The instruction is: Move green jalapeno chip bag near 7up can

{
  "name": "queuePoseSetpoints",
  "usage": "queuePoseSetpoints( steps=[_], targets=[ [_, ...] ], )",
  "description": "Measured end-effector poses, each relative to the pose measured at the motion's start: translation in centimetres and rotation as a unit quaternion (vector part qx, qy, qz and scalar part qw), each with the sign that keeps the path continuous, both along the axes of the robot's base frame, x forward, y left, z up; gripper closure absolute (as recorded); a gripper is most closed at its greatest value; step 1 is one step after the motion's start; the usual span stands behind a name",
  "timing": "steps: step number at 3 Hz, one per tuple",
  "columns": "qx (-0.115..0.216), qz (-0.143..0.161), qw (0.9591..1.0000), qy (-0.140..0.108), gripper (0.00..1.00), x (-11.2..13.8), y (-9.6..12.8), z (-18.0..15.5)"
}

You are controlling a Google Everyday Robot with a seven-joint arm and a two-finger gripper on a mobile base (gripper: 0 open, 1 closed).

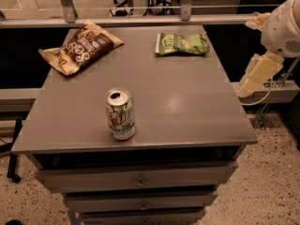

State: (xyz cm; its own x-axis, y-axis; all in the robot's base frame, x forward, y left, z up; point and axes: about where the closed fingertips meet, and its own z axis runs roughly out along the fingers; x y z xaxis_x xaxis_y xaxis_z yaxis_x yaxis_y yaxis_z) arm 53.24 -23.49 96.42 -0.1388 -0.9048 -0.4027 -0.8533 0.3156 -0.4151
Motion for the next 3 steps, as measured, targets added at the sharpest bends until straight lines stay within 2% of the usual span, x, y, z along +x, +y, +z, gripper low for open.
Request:
queuePoseSetpoints(
  steps=[1,2,3],
  targets=[
    [0.055,-0.012,0.9976,-0.039,0.0,5.2,-0.1,0.7],
    [0.149,-0.034,0.9865,-0.06,0.0,12.1,1.0,0.1],
    [0.196,-0.056,0.9758,-0.079,0.0,16.3,1.7,-0.4]
  ],
)
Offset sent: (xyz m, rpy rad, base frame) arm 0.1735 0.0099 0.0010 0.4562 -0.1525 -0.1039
